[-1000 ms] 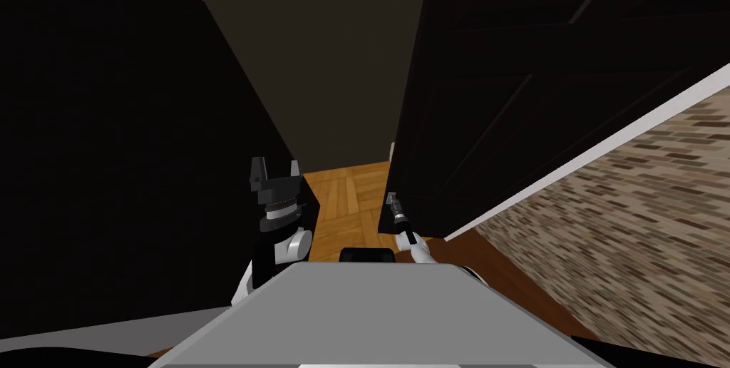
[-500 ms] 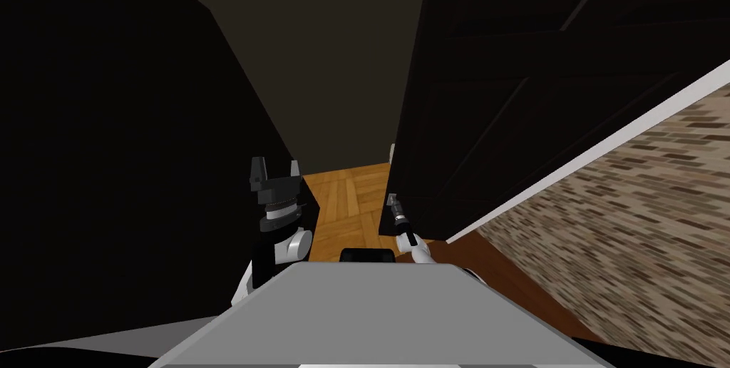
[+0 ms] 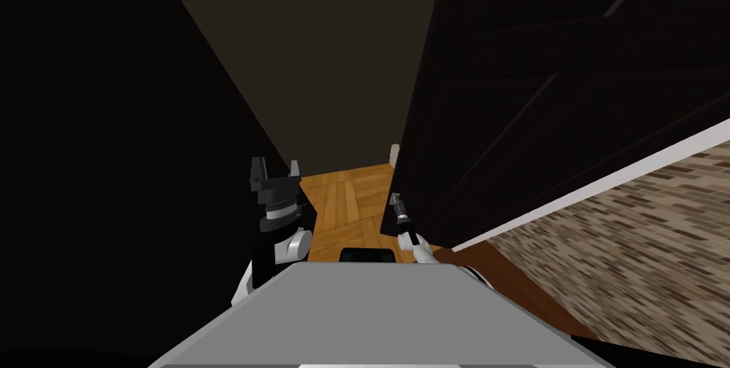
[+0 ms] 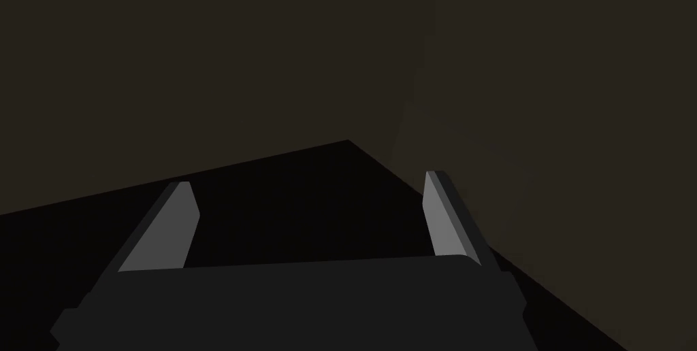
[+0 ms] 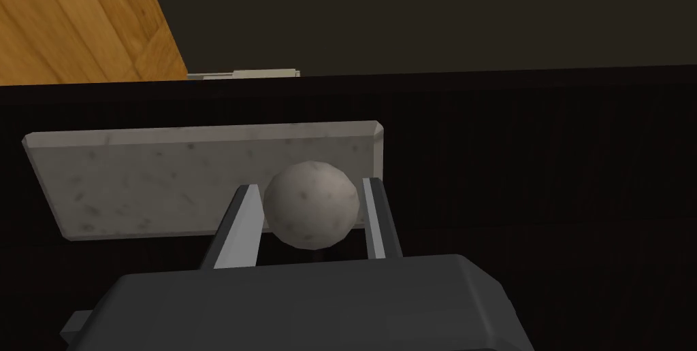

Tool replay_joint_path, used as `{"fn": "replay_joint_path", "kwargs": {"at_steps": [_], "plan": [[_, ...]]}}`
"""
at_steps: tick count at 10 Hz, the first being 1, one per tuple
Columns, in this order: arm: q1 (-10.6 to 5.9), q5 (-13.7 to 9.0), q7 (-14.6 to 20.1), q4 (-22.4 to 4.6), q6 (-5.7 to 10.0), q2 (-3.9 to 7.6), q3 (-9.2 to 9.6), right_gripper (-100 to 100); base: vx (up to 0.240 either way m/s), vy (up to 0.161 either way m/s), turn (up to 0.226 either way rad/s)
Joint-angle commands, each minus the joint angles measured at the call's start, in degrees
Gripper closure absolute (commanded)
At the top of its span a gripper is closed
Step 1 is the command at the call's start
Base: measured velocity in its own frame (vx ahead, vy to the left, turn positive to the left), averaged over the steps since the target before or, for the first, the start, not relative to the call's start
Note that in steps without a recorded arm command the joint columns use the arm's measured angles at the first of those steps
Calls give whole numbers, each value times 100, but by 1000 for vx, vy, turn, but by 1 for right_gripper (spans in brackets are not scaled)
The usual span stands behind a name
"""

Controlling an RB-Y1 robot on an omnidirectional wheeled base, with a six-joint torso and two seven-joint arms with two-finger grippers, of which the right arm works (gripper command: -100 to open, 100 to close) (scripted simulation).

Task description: Push the door open

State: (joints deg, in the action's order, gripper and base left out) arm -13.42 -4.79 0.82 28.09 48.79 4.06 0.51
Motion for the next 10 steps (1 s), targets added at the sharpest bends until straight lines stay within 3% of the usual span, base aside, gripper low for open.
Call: {"fn": "replay_joint_path", "kwargs": {"at_steps": [1,2,6,10], "plan": [[78,-32,-33,169,-68,49,-66,100,138,44,-40],[85,-107,-72,162,-69,94,-195,100,165,55,-66],[95,-212,-128,152,-70,147,-374,100,171,61,-63],[113,-390,-222,135,-72,226,-680,100,157,68,-65]]}}
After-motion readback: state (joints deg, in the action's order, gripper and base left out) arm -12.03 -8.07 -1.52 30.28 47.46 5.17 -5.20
